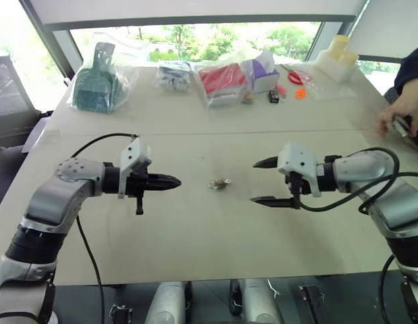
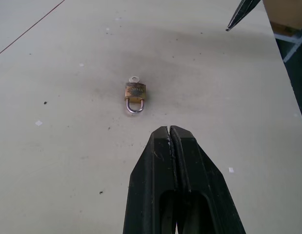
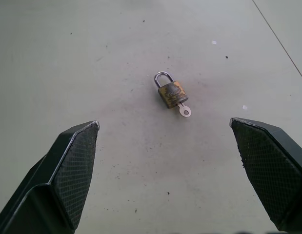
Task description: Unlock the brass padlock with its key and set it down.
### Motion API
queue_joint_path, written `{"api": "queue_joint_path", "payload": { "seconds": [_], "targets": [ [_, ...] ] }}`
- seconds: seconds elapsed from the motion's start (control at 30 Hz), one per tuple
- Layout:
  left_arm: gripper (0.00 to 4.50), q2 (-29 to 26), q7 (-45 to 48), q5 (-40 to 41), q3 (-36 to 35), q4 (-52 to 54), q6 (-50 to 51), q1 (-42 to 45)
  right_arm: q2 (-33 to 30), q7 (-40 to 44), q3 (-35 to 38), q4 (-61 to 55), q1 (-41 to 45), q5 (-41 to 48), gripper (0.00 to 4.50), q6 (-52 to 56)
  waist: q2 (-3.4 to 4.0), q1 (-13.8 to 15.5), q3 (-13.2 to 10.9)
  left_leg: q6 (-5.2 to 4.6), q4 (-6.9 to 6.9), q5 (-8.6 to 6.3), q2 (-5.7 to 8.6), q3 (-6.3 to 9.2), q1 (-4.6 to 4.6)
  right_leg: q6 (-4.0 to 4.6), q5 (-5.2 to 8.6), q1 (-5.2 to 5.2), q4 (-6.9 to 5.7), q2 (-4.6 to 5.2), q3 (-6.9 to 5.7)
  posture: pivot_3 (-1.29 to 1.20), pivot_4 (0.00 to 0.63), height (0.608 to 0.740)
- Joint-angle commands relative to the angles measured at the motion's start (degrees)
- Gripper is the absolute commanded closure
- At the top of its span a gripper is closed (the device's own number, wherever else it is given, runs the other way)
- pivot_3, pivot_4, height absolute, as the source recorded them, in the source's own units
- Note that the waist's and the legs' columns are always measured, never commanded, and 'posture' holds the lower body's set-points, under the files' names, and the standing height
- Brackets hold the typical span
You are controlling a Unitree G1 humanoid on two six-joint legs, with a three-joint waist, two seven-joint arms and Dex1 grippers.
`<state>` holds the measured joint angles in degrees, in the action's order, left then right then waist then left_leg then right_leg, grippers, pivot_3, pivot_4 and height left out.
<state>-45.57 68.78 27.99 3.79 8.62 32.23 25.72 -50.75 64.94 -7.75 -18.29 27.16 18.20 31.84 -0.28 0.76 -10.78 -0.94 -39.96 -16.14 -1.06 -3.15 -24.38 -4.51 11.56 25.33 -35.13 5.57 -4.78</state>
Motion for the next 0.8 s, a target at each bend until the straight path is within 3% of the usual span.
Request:
{"api": "queue_joint_path", "payload": {
  "seconds": [0.03, 0.8],
  "targets": [
    [4.50, -1.02, 0.94, 0.73, -1.15, 1.21, 0.15, 0.83, -0.60, 0.34, 0.63, -0.93, 0.74, -0.25, 0.04, -1.23, 0.00, 0.00, 0.00, 0.00, 0.00, 0.00, 0.00, 0.00, 0.00, 0.00, 0.00, 0.00, 0.00, 0.00, 0.00, 0.00, 0.150, 0.740],
    [4.50, 4.57, -1.02, -4.35, 1.42, -7.12, -3.58, 9.30, 0.34, -4.14, 0.78, -3.67, -1.32, -0.24, 0.04, -0.27, -0.01, 0.00, 0.00, 0.01, -0.04, 0.01, 0.06, -0.01, 0.01, -0.22, -0.13, -0.02, -0.08, 0.00, 0.00, 0.00, 0.150, 0.740]
  ]
}}
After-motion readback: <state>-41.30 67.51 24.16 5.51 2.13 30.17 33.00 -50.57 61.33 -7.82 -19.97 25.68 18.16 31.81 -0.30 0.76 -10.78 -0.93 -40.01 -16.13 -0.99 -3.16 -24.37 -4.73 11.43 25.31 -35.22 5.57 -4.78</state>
